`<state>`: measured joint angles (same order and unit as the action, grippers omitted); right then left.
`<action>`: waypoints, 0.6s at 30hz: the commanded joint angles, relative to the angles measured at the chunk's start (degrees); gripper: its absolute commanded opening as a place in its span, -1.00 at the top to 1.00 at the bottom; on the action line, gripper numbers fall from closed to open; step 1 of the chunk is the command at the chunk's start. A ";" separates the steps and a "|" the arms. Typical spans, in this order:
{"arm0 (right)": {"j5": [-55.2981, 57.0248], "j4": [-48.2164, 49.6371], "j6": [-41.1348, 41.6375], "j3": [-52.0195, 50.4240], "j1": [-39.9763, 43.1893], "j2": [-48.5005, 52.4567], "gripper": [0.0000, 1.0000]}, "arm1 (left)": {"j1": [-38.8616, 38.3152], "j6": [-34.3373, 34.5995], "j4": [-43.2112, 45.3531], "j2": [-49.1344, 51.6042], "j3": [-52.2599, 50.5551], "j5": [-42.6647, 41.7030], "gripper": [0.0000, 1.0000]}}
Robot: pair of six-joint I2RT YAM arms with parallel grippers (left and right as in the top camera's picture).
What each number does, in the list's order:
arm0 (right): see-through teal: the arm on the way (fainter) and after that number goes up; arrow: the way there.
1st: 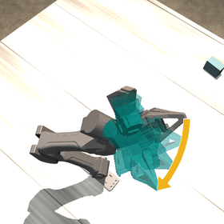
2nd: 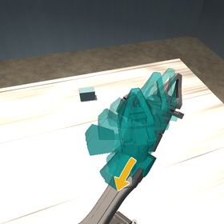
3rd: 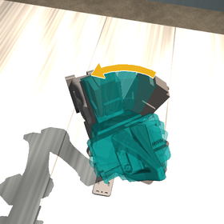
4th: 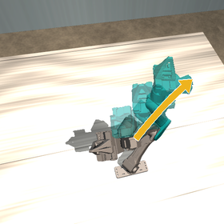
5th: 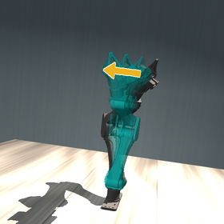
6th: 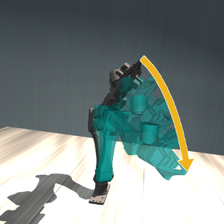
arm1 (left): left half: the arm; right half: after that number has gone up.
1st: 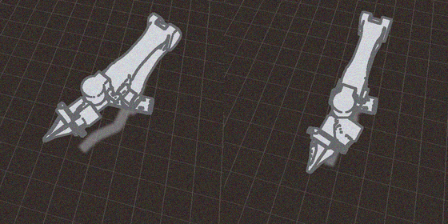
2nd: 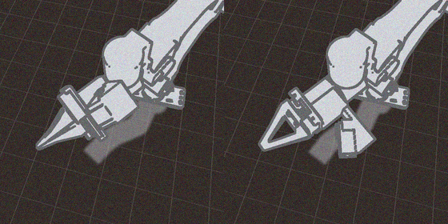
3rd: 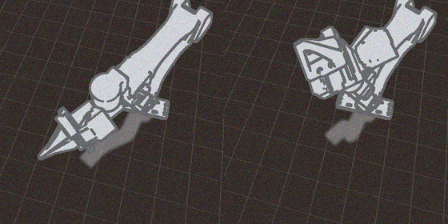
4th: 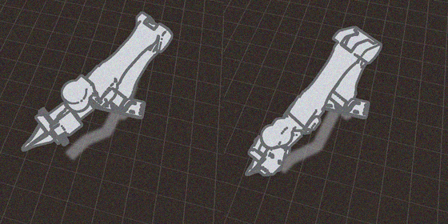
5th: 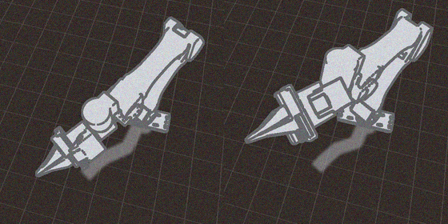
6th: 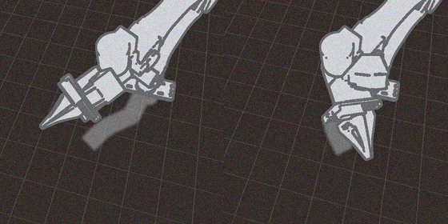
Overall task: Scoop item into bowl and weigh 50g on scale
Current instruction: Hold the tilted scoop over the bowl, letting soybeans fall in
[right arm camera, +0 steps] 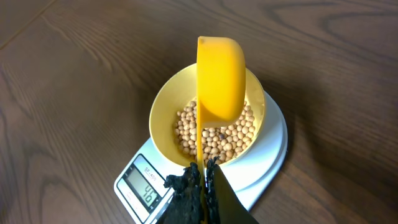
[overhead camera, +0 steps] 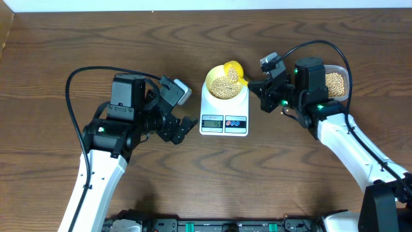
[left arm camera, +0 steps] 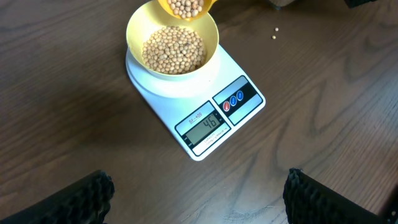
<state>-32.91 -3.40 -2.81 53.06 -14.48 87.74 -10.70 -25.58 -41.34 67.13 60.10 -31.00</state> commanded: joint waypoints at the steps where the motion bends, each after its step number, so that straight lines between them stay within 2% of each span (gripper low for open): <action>1: 0.02 0.13 -1.88 0.07 -0.24 0.35 0.98 | -0.13 -0.74 0.07 0.22 -0.26 -0.48 -0.79; 18: 0.50 -0.22 -4.63 0.07 -0.20 0.35 0.98 | -0.13 -0.74 0.07 0.22 -0.26 -0.48 -0.79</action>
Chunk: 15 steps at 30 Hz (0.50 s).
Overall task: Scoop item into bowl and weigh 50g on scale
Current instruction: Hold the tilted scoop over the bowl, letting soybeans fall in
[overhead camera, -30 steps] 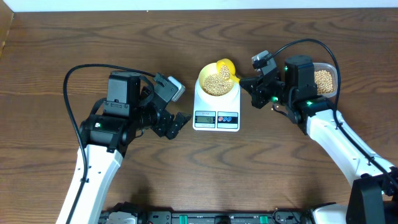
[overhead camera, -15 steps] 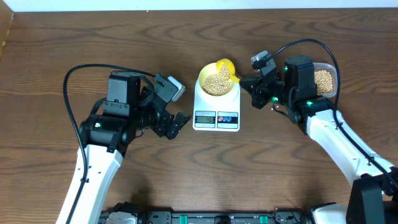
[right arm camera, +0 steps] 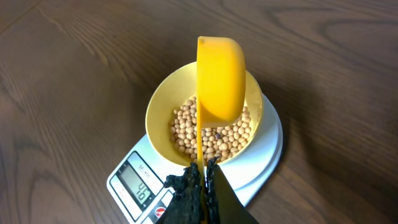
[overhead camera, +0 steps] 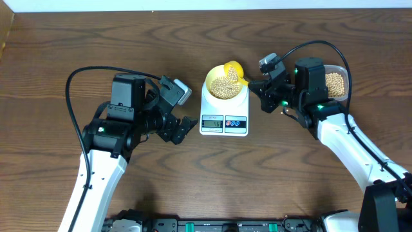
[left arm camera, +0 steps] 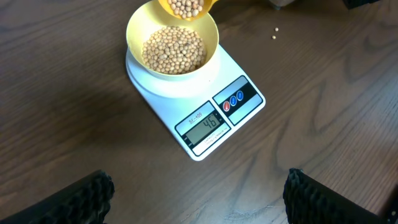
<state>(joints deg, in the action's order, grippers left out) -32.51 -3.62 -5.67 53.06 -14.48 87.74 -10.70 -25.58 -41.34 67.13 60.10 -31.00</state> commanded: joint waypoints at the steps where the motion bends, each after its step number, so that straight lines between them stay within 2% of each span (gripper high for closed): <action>1: 0.09 0.02 -1.77 0.07 -0.20 0.35 0.98 | -0.13 -0.74 0.07 0.22 -0.26 -0.48 -0.79; 15: 1.49 -0.46 -2.51 0.07 -0.22 0.35 0.98 | -0.13 -0.74 0.07 0.22 -0.26 -0.48 -0.79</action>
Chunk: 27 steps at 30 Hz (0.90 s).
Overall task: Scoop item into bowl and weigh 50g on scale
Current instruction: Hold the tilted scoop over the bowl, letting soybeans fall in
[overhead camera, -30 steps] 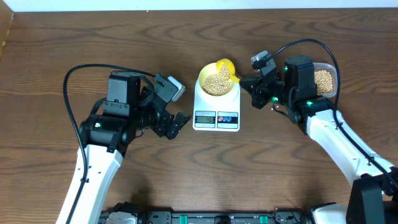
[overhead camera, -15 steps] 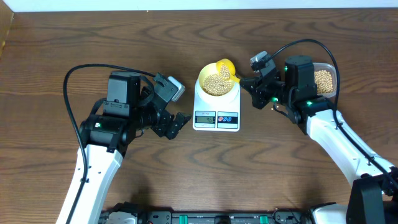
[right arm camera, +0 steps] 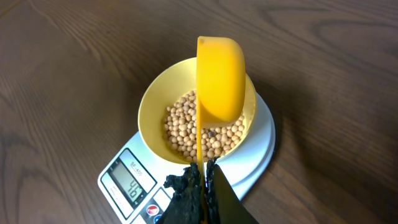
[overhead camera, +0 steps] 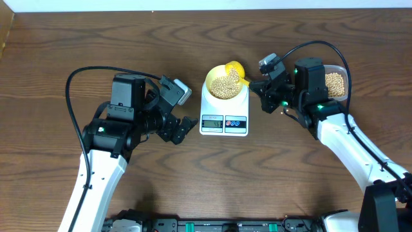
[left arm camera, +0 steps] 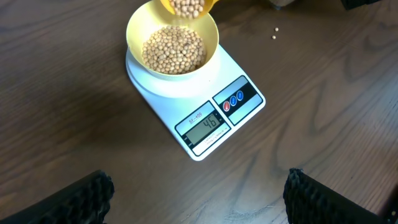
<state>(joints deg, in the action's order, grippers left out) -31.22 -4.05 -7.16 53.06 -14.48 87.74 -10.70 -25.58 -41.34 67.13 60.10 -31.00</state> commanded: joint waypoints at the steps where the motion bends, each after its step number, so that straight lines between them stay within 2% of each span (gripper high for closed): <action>1: 0.20 -0.02 -1.03 0.07 -0.22 0.35 0.98 | -0.13 -0.74 0.07 0.22 -0.26 -0.48 -0.79; 9: 0.00 0.00 0.24 0.07 -0.20 0.35 0.98 | -0.13 -0.74 0.07 0.22 -0.26 -0.48 -0.79; 19: 0.00 -0.04 13.09 0.07 -0.20 0.35 0.98 | -0.13 -0.74 0.07 0.22 -0.26 -0.48 -0.79; 27: 0.02 -0.07 13.94 0.07 -0.20 0.35 0.98 | -0.13 -0.74 0.07 0.22 -0.26 -0.48 -0.79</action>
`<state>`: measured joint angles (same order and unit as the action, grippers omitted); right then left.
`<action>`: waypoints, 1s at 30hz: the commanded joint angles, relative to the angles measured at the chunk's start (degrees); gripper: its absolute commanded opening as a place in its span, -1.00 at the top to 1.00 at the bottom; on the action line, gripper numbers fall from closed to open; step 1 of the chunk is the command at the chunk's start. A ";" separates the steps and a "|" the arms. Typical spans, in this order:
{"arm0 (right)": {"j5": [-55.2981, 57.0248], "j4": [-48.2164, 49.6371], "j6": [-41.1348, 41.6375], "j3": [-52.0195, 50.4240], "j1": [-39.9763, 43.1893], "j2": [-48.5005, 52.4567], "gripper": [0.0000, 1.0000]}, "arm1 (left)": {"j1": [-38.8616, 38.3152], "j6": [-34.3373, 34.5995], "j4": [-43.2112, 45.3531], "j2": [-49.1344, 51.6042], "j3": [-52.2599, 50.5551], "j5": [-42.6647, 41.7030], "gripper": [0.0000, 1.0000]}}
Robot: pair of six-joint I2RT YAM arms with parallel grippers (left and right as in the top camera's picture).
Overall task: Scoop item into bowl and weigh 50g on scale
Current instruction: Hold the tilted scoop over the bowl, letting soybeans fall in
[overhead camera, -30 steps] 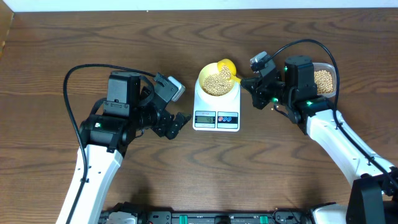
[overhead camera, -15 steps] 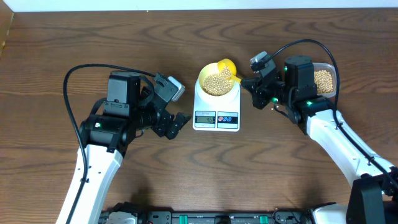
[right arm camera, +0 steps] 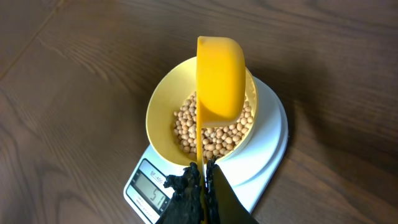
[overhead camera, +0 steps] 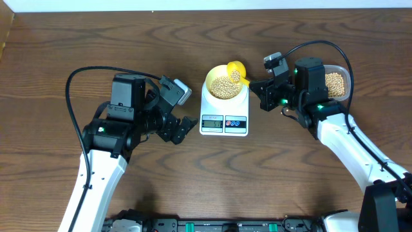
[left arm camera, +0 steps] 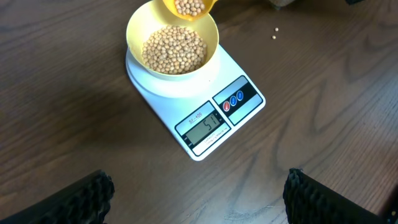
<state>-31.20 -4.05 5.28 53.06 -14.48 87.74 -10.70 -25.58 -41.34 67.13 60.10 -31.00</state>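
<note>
A yellow bowl (overhead camera: 223, 84) holding soybeans sits on the white scale (overhead camera: 224, 121), whose display (left arm camera: 204, 130) reads 51. My right gripper (right arm camera: 201, 171) is shut on the thin handle of a yellow scoop (right arm camera: 220, 78), held tilted over the bowl's far rim (right arm camera: 251, 93). The scoop (left arm camera: 189, 7) still carries some beans in the left wrist view. My left gripper (left arm camera: 193, 193) hangs open above the table in front of the scale, nothing between its fingers (left arm camera: 81, 196).
A clear tub of soybeans (overhead camera: 335, 82) stands at the far right behind my right arm. Two stray beans (left arm camera: 274, 34) lie on the wooden table right of the scale.
The scale reading has gone from 46 to 51. The right gripper with the scoop has shifted slightly over the bowl. The left arm has not moved.
The scoop stayed tilted over the bowl in the shut right gripper at every earlier moment, the scale showing 46 each time. The left gripper stayed open and still. Now the display shows 51.
</note>
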 commanded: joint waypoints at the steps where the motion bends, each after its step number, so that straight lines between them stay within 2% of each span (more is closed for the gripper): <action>1: 0.00 -0.09 1.51 0.07 -0.20 0.35 0.98 | -0.13 -0.74 0.07 0.22 -0.26 -0.48 -0.79; 23: 0.00 -0.04 -0.15 0.07 -0.20 0.35 0.98 | -0.13 -0.74 0.07 0.22 -0.26 -0.48 -0.79; 27: -0.02 0.02 1.84 0.07 -0.20 0.35 0.98 | -0.13 -0.74 0.07 0.22 -0.26 -0.48 -0.79; 30: -0.57 0.20 6.38 0.07 -0.17 0.35 0.98 | -0.13 -0.74 0.07 0.22 -0.26 -0.48 -0.79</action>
<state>-31.22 -3.99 7.40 53.06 -14.48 87.74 -10.70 -25.58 -41.34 67.13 60.10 -31.00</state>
